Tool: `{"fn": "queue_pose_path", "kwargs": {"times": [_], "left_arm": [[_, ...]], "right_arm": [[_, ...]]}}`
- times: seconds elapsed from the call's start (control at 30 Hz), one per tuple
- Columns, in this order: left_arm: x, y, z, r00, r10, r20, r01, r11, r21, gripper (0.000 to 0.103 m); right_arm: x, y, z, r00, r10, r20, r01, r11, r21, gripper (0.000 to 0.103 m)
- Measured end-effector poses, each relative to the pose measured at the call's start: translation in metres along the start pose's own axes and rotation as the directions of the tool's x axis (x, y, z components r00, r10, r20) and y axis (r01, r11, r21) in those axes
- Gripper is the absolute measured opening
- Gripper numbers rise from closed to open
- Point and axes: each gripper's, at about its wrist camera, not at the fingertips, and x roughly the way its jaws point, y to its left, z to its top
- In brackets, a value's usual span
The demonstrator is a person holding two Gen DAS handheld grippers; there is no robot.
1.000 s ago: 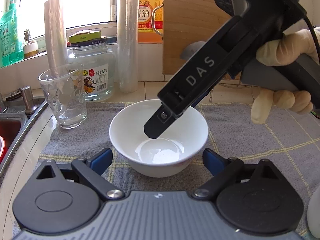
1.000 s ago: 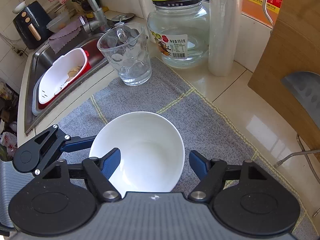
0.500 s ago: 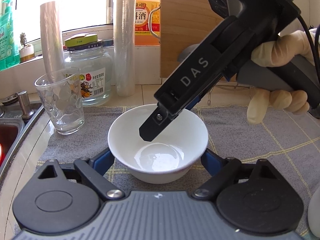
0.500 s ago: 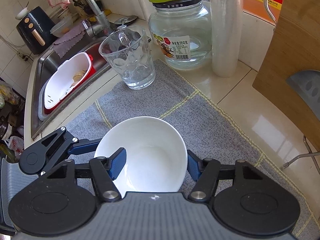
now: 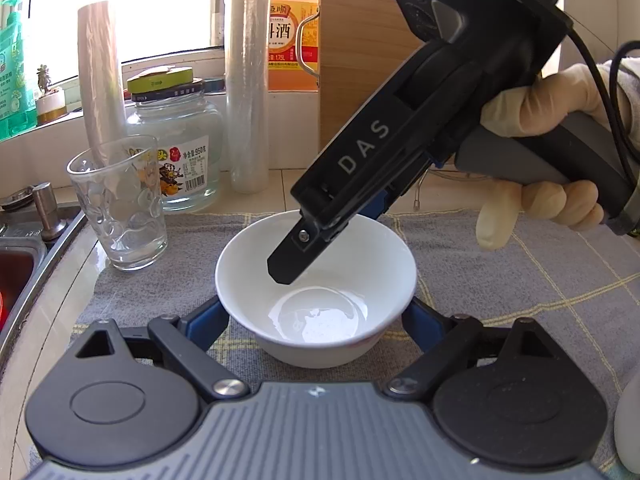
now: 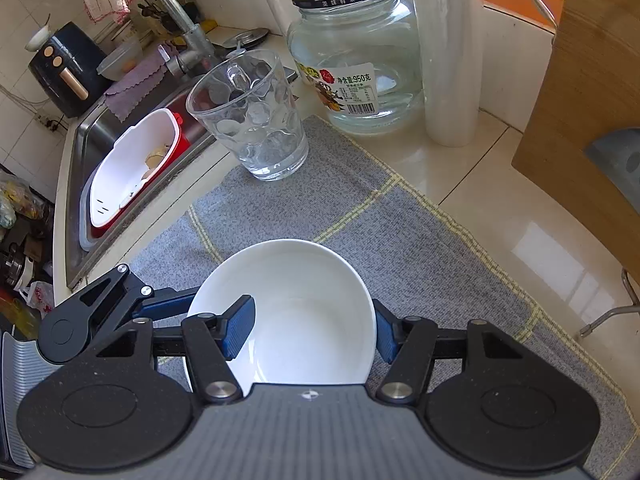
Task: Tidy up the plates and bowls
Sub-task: 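Lift the pink-flowered bowl with the right gripper toward the nested white bowls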
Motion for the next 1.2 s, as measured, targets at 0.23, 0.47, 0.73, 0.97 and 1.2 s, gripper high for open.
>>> {"fn": "queue_pose_path", "kwargs": {"times": [0.23,0.47,0.73,0.97,1.2], "left_arm": [[-0.007,-0.005,0.001,1.000,-0.013,-0.011,0.013,1.000,0.023,0.092],[-0.027,-0.021,0.004,1.000,-0.020,-0.013,0.021,0.997,0.080,0.093],[-0.055,-0.046,0.006,0.999,-0.031,-0.024,0.034,0.992,0.124,0.092],[-0.085,-0.068,0.012,0.998,-0.060,-0.024,0.063,0.985,0.159,0.093],[-0.112,-0.089,0.013,0.996,-0.086,-0.030,0.090,0.980,0.177,0.093]], "right_arm": [[-0.008,0.004,-0.006,1.000,-0.001,-0.006,0.001,1.000,-0.002,0.067],[-0.030,0.010,-0.021,1.000,0.026,0.004,-0.027,1.000,0.006,0.067],[-0.063,0.024,-0.045,0.999,0.029,0.023,-0.030,0.999,0.013,0.067],[-0.095,0.035,-0.073,0.999,0.019,0.049,-0.020,1.000,0.020,0.067],[-0.120,0.045,-0.102,0.998,0.014,0.056,-0.014,1.000,0.010,0.067]]}}
